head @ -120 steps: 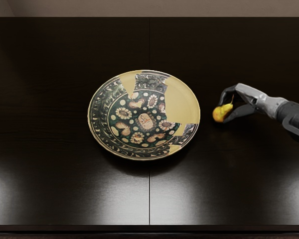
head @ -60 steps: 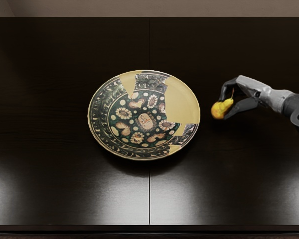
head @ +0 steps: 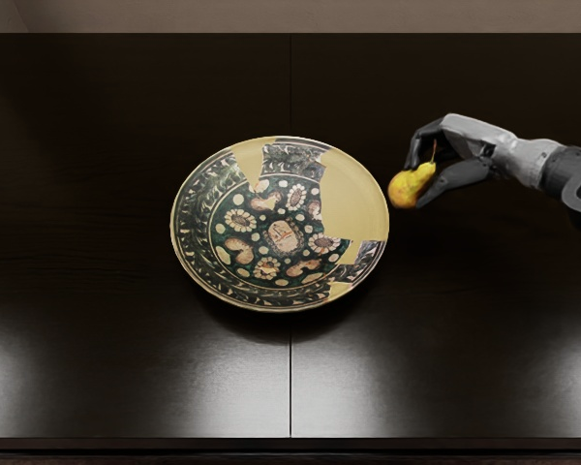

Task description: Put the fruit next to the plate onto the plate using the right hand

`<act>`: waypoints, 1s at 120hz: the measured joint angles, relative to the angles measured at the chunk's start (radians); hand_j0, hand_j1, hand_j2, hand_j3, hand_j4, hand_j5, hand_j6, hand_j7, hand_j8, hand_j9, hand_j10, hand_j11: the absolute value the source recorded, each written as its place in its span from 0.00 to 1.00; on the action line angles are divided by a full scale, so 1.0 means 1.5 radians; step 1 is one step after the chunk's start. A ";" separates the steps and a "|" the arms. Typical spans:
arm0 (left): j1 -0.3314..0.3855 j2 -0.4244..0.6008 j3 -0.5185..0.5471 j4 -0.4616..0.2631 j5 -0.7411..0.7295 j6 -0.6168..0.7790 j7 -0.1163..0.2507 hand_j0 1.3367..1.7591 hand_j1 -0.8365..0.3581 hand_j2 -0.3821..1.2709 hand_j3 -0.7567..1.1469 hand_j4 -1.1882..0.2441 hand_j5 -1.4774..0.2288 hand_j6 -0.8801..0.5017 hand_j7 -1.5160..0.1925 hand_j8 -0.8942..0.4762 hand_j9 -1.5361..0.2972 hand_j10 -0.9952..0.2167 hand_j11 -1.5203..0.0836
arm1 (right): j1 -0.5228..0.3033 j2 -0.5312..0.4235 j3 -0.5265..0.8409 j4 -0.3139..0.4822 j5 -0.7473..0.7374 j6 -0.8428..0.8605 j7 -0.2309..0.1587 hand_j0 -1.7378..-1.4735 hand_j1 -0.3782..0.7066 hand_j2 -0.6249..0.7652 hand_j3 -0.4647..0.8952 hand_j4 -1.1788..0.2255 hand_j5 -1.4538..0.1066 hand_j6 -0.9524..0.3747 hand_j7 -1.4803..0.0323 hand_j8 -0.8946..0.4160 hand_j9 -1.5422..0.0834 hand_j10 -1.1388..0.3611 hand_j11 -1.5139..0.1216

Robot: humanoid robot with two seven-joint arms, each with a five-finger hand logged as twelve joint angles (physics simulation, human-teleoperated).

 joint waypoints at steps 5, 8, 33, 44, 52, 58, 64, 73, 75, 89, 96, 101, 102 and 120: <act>0.000 0.000 0.000 0.000 0.000 0.000 0.000 0.76 0.99 0.23 0.40 0.83 0.87 0.64 0.89 0.65 0.84 0.82 0.95 | 0.008 0.007 0.000 0.000 0.003 0.001 -0.017 0.32 0.68 0.86 0.34 0.24 0.17 0.31 0.23 0.42 0.24 0.20 0.22; 0.000 0.000 0.000 0.001 0.000 0.000 0.000 0.76 0.99 0.23 0.40 0.83 0.87 0.64 0.89 0.65 0.84 0.82 0.95 | 0.013 0.012 0.000 0.000 0.006 0.001 -0.028 0.32 0.68 0.87 0.34 0.25 0.17 0.32 0.23 0.42 0.24 0.19 0.22; 0.000 0.000 0.000 0.003 0.000 0.000 0.000 0.76 0.99 0.23 0.40 0.83 0.87 0.64 0.89 0.65 0.84 0.82 0.95 | 0.055 0.074 -0.003 -0.023 0.016 0.003 -0.076 0.31 0.69 0.86 0.34 0.28 0.17 0.33 0.23 0.37 0.24 0.19 0.22; 0.000 0.000 0.000 0.003 0.000 0.000 0.000 0.76 0.99 0.23 0.40 0.83 0.87 0.64 0.89 0.65 0.84 0.82 0.95 | 0.068 0.102 -0.004 -0.035 0.019 0.004 -0.086 0.31 0.70 0.87 0.34 0.29 0.16 0.34 0.23 0.38 0.24 0.19 0.22; 0.000 0.000 0.000 0.003 0.000 0.000 0.000 0.76 0.99 0.23 0.40 0.83 0.87 0.64 0.89 0.65 0.84 0.82 0.95 | 0.081 0.122 -0.005 -0.047 0.025 0.004 -0.097 0.30 0.71 0.86 0.34 0.30 0.17 0.35 0.23 0.36 0.24 0.18 0.22; 0.000 0.000 0.001 0.003 0.000 0.000 0.000 0.76 0.99 0.23 0.40 0.83 0.87 0.64 0.89 0.65 0.84 0.82 0.95 | 0.087 0.139 -0.006 -0.058 0.028 0.004 -0.102 0.30 0.71 0.86 0.34 0.31 0.17 0.35 0.23 0.37 0.24 0.18 0.22; 0.000 0.000 0.001 0.003 0.000 0.000 0.000 0.76 0.99 0.23 0.40 0.83 0.87 0.64 0.89 0.65 0.84 0.82 0.95 | 0.094 0.153 -0.007 -0.066 0.029 0.005 -0.106 0.30 0.72 0.87 0.34 0.32 0.17 0.36 0.23 0.38 0.24 0.18 0.22; 0.000 0.000 0.001 0.003 0.000 0.000 0.000 0.76 0.99 0.23 0.40 0.83 0.87 0.64 0.89 0.65 0.84 0.82 0.95 | 0.103 0.171 -0.009 -0.076 0.031 0.004 -0.112 0.30 0.73 0.88 0.34 0.32 0.17 0.36 0.23 0.36 0.24 0.18 0.23; 0.000 0.000 0.001 0.003 0.000 0.000 0.000 0.76 0.99 0.23 0.40 0.83 0.87 0.64 0.89 0.65 0.84 0.82 0.95 | 0.105 0.175 -0.009 -0.079 0.031 0.004 -0.114 0.30 0.73 0.90 0.34 0.32 0.17 0.36 0.23 0.36 0.24 0.18 0.23; 0.000 0.000 0.001 0.003 0.000 0.000 0.000 0.76 0.99 0.23 0.40 0.83 0.87 0.64 0.89 0.65 0.84 0.82 0.95 | 0.115 0.203 -0.009 -0.097 0.033 0.004 -0.123 0.30 0.72 0.87 0.34 0.30 0.17 0.35 0.23 0.35 0.24 0.18 0.22; 0.000 0.000 0.001 0.003 0.000 0.000 0.000 0.76 0.99 0.23 0.40 0.83 0.87 0.64 0.89 0.65 0.84 0.82 0.95 | 0.119 0.222 -0.010 -0.110 0.033 0.005 -0.126 0.30 0.72 0.86 0.34 0.28 0.17 0.34 0.23 0.33 0.24 0.18 0.22; 0.000 0.000 0.001 0.003 0.000 0.000 0.000 0.76 0.99 0.23 0.40 0.83 0.87 0.64 0.89 0.65 0.84 0.82 0.95 | 0.120 0.234 -0.010 -0.117 0.033 0.005 -0.128 0.30 0.72 0.86 0.34 0.29 0.17 0.34 0.23 0.32 0.24 0.18 0.22; 0.000 0.000 0.001 0.003 0.000 0.000 0.000 0.76 0.99 0.23 0.40 0.83 0.87 0.64 0.89 0.65 0.84 0.82 0.95 | 0.121 0.236 -0.010 -0.118 0.033 0.005 -0.128 0.30 0.72 0.86 0.34 0.29 0.17 0.34 0.23 0.33 0.24 0.18 0.22; 0.001 0.000 0.001 0.003 0.000 0.000 0.000 0.76 0.99 0.23 0.40 0.83 0.87 0.64 0.89 0.65 0.84 0.82 0.95 | 0.123 0.264 -0.010 -0.132 0.033 0.013 -0.130 0.30 0.73 0.86 0.34 0.28 0.17 0.34 0.23 0.27 0.23 0.19 0.21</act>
